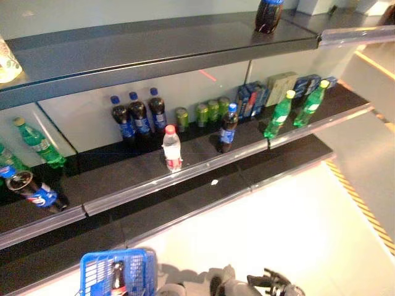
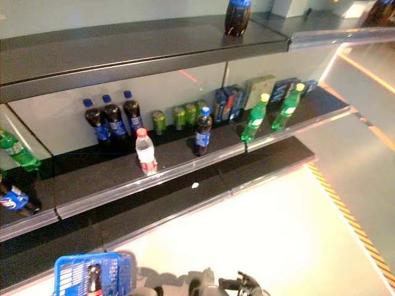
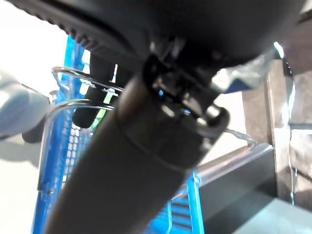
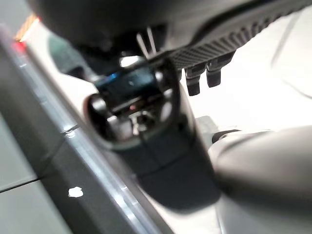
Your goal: Pick up the drink and place into the basket.
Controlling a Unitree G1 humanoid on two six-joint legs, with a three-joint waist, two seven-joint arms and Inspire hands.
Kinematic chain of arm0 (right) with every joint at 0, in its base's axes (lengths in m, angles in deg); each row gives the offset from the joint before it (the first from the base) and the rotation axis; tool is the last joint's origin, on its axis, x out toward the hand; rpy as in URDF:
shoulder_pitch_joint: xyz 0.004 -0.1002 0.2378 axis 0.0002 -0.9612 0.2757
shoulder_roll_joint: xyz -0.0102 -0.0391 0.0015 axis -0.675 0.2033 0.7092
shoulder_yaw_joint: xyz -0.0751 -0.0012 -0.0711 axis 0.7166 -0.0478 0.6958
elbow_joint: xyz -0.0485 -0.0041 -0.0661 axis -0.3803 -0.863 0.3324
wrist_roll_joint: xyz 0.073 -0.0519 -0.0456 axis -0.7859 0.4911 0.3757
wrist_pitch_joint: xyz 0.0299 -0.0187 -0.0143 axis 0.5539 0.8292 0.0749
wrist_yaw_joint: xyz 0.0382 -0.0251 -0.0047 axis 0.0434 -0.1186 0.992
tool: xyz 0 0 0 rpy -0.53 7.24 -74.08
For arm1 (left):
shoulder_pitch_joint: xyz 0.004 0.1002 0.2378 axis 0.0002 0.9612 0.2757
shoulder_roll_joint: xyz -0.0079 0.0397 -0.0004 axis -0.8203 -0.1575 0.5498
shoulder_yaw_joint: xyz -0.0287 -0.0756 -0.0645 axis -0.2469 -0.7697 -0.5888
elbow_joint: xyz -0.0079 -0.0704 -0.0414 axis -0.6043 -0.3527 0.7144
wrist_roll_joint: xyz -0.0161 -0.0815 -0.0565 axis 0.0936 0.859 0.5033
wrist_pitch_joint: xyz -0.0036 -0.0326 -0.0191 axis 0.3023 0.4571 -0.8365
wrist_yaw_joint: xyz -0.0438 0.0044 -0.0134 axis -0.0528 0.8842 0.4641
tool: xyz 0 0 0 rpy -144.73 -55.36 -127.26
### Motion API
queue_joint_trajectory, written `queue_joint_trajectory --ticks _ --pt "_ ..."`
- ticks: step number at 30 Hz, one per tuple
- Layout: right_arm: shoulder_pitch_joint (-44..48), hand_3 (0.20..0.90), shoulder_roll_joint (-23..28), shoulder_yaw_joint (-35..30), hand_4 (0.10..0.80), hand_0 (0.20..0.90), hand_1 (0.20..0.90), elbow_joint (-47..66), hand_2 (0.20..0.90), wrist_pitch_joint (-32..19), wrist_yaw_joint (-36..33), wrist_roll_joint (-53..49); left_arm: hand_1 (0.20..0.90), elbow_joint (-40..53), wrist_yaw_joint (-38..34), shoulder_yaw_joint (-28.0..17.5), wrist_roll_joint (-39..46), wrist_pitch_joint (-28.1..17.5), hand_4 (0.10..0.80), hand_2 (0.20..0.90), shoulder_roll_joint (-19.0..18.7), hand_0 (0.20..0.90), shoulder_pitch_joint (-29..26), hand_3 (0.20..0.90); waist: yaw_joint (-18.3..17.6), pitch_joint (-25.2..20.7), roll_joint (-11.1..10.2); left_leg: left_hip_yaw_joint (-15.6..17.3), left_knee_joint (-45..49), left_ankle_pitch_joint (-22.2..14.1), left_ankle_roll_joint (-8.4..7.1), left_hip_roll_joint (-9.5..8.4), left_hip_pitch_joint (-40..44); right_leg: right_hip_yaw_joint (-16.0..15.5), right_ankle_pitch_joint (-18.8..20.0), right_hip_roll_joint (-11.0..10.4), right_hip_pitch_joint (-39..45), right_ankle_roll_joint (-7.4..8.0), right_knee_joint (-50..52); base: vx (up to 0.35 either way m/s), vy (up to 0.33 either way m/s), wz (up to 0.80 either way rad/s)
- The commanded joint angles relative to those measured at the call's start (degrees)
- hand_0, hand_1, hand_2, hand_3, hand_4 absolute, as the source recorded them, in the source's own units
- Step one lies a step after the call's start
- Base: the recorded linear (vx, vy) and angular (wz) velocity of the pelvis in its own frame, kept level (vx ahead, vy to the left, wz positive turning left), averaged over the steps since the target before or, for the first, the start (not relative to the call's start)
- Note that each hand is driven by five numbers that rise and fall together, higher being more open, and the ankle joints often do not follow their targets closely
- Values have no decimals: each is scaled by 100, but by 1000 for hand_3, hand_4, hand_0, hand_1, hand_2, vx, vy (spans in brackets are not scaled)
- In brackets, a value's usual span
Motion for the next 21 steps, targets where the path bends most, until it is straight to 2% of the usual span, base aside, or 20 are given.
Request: queue_joint_trajectory --ticks 1,3,4,6,7,9,10,11,12,13,14,15,16,17,18,21 --pt "396 900 47 16 800 900 900 195 900 0 -165 -180 300 -118 -79 6 352 -721 100 300 -453 300 608 200 409 15 103 104 -278 998 384 -754 -1010 159 -182 220 675 526 234 309 -66 34" --pt "437 900 -40 -1 800 900 900 118 900 -6 -200 -219 300 -183 -131 -133 313 -698 100 300 -484 300 585 200 435 -61 40 79 -284 841 516 -873 -900 214 -157 240 692 623 643 307 -58 -28" --pt "416 900 -111 -51 800 900 900 40 900 -75 -158 -197 300 -214 -191 -281 218 -651 100 300 -550 300 543 200 446 -152 -54 121 -373 731 674 -942 -751 205 317 181 654 889 1211 301 -72 -62" --pt "339 900 -161 -50 800 900 900 12 900 -221 -63 -99 300 -205 -247 -311 311 -569 100 300 -671 300 512 200 403 -216 -5 136 -521 674 784 -833 -506 149 841 251 379 1194 2427 309 -64 -52" --pt "299 900 -170 -47 800 900 900 49 900 -240 -45 -60 300 -199 -248 -318 388 -529 100 300 -722 300 492 200 361 -233 59 145 -562 630 817 -743 -362 80 968 187 176 1288 2940 296 -69 -35" --pt "267 900 -171 -44 800 900 900 61 900 -217 -46 -79 300 -133 -324 -244 569 -502 100 300 -776 300 458 200 293 -270 126 128 -608 573 851 -653 -195 2 955 -5 -74 1274 3191 262 -113 -19" --pt "264 900 -180 -39 800 900 900 16 900 -232 -65 -137 300 -119 -344 -194 645 -511 100 300 -786 300 412 200 238 -260 110 94 -619 529 861 -680 -78 -38 862 -223 -205 1230 2998 296 -227 -38" --pt "297 900 -169 -61 800 900 900 -68 900 -312 -45 -108 300 -88 -415 -35 775 -528 100 300 -780 300 326 200 164 -286 193 56 -693 538 831 -615 13 -133 825 -408 -438 1138 2394 299 -268 -49" --pt "305 900 -165 -71 800 900 900 -109 900 -369 -24 -106 300 -84 -424 -24 758 -526 100 300 -778 300 295 200 124 -253 158 12 -694 487 820 -657 89 -158 861 -555 -442 1117 1893 299 -301 -48" --pt "306 900 -154 -72 800 900 900 -139 900 -426 -10 -134 300 -78 -422 -14 737 -520 100 300 -774 300 263 200 84 -225 97 -18 -688 380 817 -723 192 -164 984 -774 -526 1125 1205 254 -287 -28" --pt "313 900 -146 -69 800 900 900 -159 900 -463 -14 -170 300 -73 -413 -6 731 -511 100 300 -774 300 242 200 28 -222 77 -54 -699 313 810 -737 261 -191 1189 -905 -595 1148 697 356 -443 -15" --pt "322 900 -133 -69 800 900 900 -179 900 -508 -39 -217 300 -60 -385 11 741 -504 100 300 -771 300 226 200 -77 -197 36 -86 -721 130 773 -744 460 -140 1555 -1226 -834 1240 46 360 -496 1" --pt "352 900 -129 -80 800 900 900 -215 900 -509 -44 -218 300 -49 -375 5 761 -486 100 300 -777 300 227 200 -135 -172 70 -119 -747 4 707 -621 631 -107 1718 -1385 -888 1301 -259 452 -622 12" --pt "401 900 -144 -103 800 900 900 -233 900 -446 -57 -190 300 -42 -342 34 843 -483 100 300 -777 300 241 200 -206 -150 57 -177 -773 -187 632 -506 862 1 2055 -1575 -972 1422 -596 366 -555 19" --pt "432 900 -146 -113 800 900 900 -251 900 -406 -30 -150 300 -18 -341 73 925 -503 100 300 -767 300 248 200 -222 -167 80 -176 -771 -265 572 -362 985 33 1961 -1564 -949 1433 -515 278 -452 16" --pt "454 900 -137 -87 800 900 900 -237 900 -350 23 -137 300 -40 -310 100 900 -640 100 300 -654 300 282 200 -220 -223 51 -190 -636 -383 447 -136 1092 -19 1580 -1420 -787 1361 -387 205 -419 11"
